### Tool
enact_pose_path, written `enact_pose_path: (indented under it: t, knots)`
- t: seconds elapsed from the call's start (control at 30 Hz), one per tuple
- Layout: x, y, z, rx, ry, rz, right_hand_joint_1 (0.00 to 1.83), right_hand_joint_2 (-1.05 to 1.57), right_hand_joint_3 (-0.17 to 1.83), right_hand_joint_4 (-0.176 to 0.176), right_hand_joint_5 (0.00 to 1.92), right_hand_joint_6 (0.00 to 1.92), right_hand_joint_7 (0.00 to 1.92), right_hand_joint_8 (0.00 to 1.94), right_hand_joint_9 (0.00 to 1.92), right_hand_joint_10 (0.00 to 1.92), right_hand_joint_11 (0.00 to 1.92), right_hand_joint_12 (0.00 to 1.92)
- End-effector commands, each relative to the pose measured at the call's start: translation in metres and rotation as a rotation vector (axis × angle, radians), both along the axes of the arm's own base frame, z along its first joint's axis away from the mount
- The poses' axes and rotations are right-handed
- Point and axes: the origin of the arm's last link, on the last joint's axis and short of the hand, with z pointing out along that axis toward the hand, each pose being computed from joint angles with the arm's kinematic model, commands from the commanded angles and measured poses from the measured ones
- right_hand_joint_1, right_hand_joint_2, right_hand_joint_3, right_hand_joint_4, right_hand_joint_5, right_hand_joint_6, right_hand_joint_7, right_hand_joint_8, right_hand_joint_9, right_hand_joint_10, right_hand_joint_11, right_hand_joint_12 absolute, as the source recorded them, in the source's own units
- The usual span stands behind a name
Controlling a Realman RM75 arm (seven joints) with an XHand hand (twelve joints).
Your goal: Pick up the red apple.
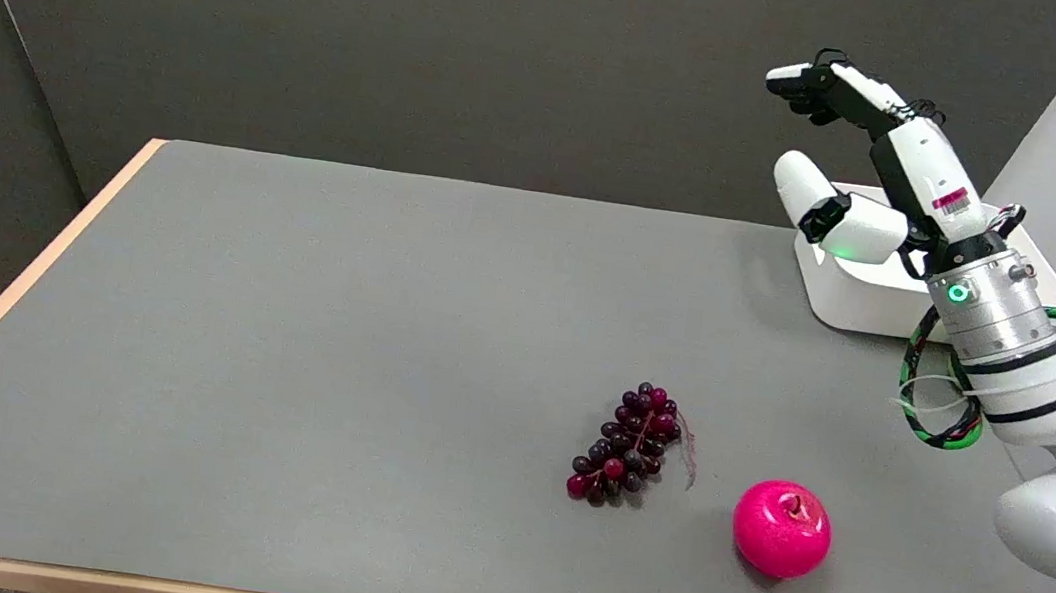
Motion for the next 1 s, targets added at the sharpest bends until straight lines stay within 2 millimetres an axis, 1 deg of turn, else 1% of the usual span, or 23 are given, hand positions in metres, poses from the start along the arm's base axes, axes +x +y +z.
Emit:
enact_pose_path:
  t: [0.03, 0.13, 0.17, 0.23, 0.3, 0.37, 0.5, 0.6, 0.7, 0.83, 0.93, 1.0]
  knots:
    - [0.005, 0.005, 0.001, -0.011, 0.090, -0.054, 0.32, 0.72, 0.99, 0.099, 0.36, 0.70, 0.44, 0.49, 0.38, 0.85, 0.24, 1.33]
    - [0.003, 0.001, 0.005, -0.040, 0.172, -0.132, 0.32, 0.71, 0.99, 0.098, 0.36, 0.69, 0.44, 0.49, 0.38, 0.85, 0.24, 1.33]
    - [0.002, 0.000, 0.007, -0.052, 0.200, -0.160, 0.34, 0.72, 0.96, 0.097, 0.35, 0.69, 0.45, 0.48, 0.38, 0.86, 0.24, 1.34]
    - [0.001, 0.004, 0.011, -0.078, 0.254, -0.201, 0.37, 0.75, 0.88, 0.097, 0.35, 0.68, 0.46, 0.46, 0.37, 0.89, 0.24, 1.35]
    - [0.000, 0.011, 0.016, -0.108, 0.283, -0.235, 0.38, 0.73, 0.89, 0.100, 0.35, 0.68, 0.47, 0.47, 0.38, 0.89, 0.25, 1.35]
    - [-0.006, 0.025, 0.023, -0.141, 0.286, -0.283, 0.38, 0.72, 0.89, 0.102, 0.35, 0.69, 0.48, 0.49, 0.38, 0.90, 0.25, 1.36]
    - [0.001, 0.055, 0.039, -0.234, 0.270, -0.306, 0.37, 0.69, 0.89, 0.113, 0.36, 0.71, 0.48, 0.49, 0.38, 0.90, 0.25, 1.36]
    - [-0.003, 0.078, 0.049, -0.276, 0.243, -0.339, 0.35, 0.68, 0.89, 0.125, 0.36, 0.72, 0.49, 0.50, 0.39, 0.90, 0.25, 1.35]
    - [-0.012, 0.088, 0.053, -0.275, 0.222, -0.351, 0.35, 0.68, 0.89, 0.133, 0.36, 0.74, 0.49, 0.51, 0.39, 0.90, 0.25, 1.35]
    - [-0.023, 0.097, 0.045, -0.252, 0.215, -0.364, 0.35, 0.68, 0.89, 0.135, 0.36, 0.74, 0.49, 0.51, 0.40, 0.90, 0.25, 1.35]
    - [-0.029, 0.105, 0.035, -0.209, 0.207, -0.327, 0.35, 0.67, 0.89, 0.135, 0.36, 0.75, 0.49, 0.52, 0.40, 0.91, 0.26, 1.36]
    - [-0.034, 0.112, 0.025, -0.169, 0.174, -0.298, 0.36, 0.63, 0.97, 0.150, 0.40, 0.80, 0.50, 0.58, 0.43, 0.87, 0.28, 1.34]
